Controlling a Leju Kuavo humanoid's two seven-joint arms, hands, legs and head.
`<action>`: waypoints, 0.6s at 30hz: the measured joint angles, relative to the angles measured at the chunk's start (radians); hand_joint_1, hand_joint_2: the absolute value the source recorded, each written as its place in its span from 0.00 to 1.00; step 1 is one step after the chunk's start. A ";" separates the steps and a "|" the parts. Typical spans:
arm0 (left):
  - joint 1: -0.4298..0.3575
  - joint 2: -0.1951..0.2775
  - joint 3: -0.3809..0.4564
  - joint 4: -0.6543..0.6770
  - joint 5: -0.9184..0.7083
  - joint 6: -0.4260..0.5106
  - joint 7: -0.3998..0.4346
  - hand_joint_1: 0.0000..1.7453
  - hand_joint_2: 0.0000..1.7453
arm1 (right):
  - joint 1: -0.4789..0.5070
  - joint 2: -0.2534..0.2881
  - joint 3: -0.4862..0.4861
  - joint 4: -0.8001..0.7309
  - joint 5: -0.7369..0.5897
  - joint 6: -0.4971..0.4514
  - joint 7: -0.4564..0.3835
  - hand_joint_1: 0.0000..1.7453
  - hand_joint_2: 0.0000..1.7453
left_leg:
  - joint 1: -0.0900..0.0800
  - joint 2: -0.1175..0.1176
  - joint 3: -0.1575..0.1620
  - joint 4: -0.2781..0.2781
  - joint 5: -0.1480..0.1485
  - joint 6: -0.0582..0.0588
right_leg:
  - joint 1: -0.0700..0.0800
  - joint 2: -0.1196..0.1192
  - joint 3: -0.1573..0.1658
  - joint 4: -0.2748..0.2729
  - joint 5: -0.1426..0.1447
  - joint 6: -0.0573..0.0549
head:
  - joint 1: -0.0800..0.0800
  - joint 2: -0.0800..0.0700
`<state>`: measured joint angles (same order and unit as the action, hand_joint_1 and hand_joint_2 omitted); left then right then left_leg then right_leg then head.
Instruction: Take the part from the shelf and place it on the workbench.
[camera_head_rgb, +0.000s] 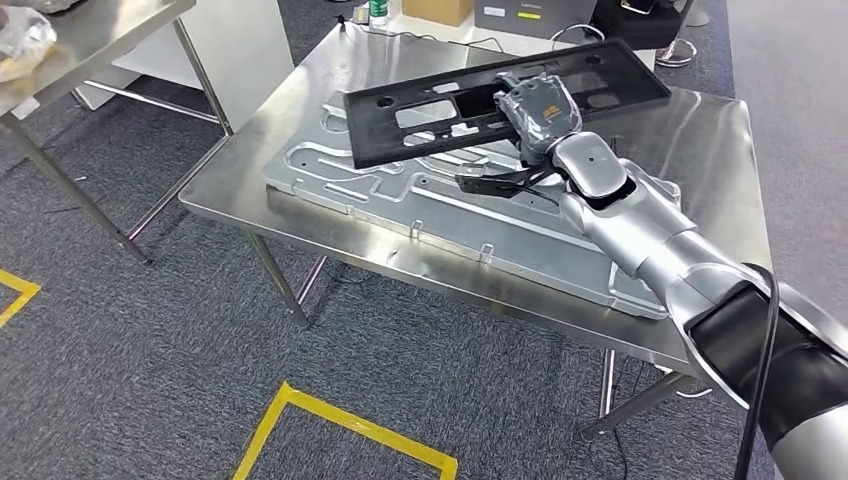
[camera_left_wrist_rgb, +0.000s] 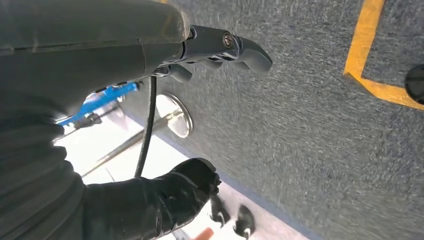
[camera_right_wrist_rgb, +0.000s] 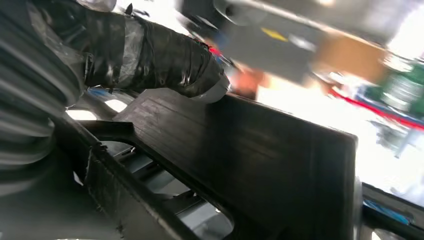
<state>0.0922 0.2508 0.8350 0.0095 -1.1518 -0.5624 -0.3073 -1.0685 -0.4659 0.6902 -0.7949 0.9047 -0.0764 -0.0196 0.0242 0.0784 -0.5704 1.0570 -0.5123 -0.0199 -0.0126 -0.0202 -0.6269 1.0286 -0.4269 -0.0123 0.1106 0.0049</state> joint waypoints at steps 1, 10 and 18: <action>0.000 0.000 0.002 0.000 -0.001 0.001 0.002 0.00 1.00 | -0.005 0.012 -0.005 0.031 -0.004 0.004 0.011 1.00 1.00 | 0.002 -0.028 -0.025 0.053 -0.029 -0.001 | -0.002 0.010 0.002 -0.002 0.001 -0.006 | 0.000 0.000; -0.003 0.001 0.015 0.000 -0.026 0.001 0.015 0.00 1.00 | -0.009 0.100 -0.032 0.264 -0.022 0.035 0.070 1.00 1.00 | -0.005 -0.091 -0.041 -0.004 0.058 0.025 | 0.015 0.094 -0.001 0.016 -0.008 -0.011 | 0.000 0.000; -0.012 0.000 0.025 0.000 -0.049 -0.003 0.023 0.00 1.00 | 0.020 0.142 -0.071 0.397 -0.044 0.066 0.114 1.00 1.00 | -0.011 -0.100 -0.037 -0.025 0.064 0.027 | 0.013 0.090 -0.001 0.008 -0.006 -0.008 | 0.000 0.000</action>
<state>0.0798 0.2508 0.8595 0.0095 -1.2003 -0.5653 -0.2846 -1.0484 -0.3238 0.6190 -0.3981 0.8612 -0.0099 0.0943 0.0136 -0.0219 -0.6072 1.0320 -0.4487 0.0068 0.0006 0.0696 -0.6279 1.0364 -0.4325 -0.0202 0.1107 0.0050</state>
